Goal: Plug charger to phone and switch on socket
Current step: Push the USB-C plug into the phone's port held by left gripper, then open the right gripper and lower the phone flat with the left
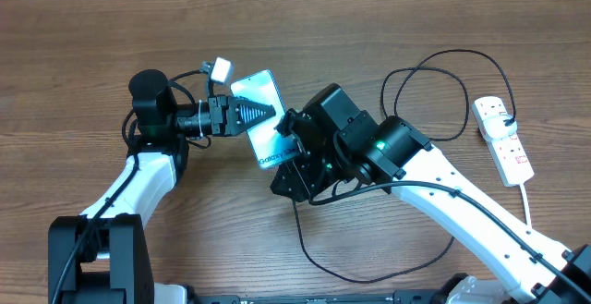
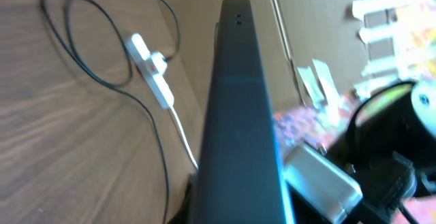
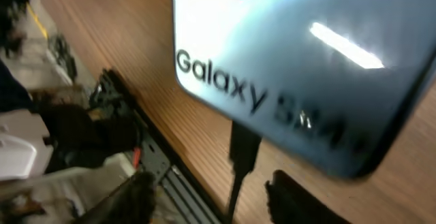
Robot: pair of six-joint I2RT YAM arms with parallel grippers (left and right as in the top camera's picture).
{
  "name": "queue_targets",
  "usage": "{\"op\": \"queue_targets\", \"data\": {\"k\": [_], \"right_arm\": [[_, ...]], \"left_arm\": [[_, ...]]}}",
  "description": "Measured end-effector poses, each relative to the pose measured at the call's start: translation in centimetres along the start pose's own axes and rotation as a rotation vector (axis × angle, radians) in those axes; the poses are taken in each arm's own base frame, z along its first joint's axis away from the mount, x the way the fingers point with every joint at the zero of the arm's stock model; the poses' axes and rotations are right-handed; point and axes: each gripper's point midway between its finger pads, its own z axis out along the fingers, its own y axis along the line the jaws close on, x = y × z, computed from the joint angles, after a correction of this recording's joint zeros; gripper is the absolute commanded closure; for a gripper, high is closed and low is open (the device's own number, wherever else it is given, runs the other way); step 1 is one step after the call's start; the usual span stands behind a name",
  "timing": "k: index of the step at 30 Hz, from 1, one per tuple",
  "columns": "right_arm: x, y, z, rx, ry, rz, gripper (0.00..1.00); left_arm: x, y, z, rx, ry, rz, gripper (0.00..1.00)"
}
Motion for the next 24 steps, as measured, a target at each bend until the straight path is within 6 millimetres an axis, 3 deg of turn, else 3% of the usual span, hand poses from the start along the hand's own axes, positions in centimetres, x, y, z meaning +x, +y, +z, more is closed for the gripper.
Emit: {"op": "queue_targets", "data": {"k": [3,5,7,10,14,21,24], "right_arm": [[1.2,-0.4,0.0,0.016,0.045,0.024,0.25],[1.9,-0.5,-0.1,0.026,0.072,0.043,0.13],[2.4,-0.7,-0.4,0.041,0.083,0.058,0.12],[2.0,-1.4,-1.0,0.100,0.042,0.067,0.27],[-0.4,-2.4,-1.3,0.202,-0.075,0.038,0.36],[-2.3,-3.1,-1.0,0.306,-0.167,0.000,0.75],[-2.4,-3.8,-0.6,0.336,-0.163,0.010,0.86]], "left_arm": [[-0.8,0.5,0.0,-0.030,-0.046,-0.011,0.96],[-1.2,0.8,-0.1,-0.047,-0.073,-0.023,0.96],[-1.6,1.1,-0.1,-0.061,-0.095,-0.034,0.96],[-1.9,1.3,-0.2,-0.072,-0.116,-0.061,0.96],[-2.3,1.5,-0.2,-0.082,-0.138,-0.104,0.96],[-2.3,1.6,-0.2,-0.080,-0.144,-0.159,0.96],[-2.3,1.6,-0.2,-0.079,-0.143,-0.167,0.96]]}}
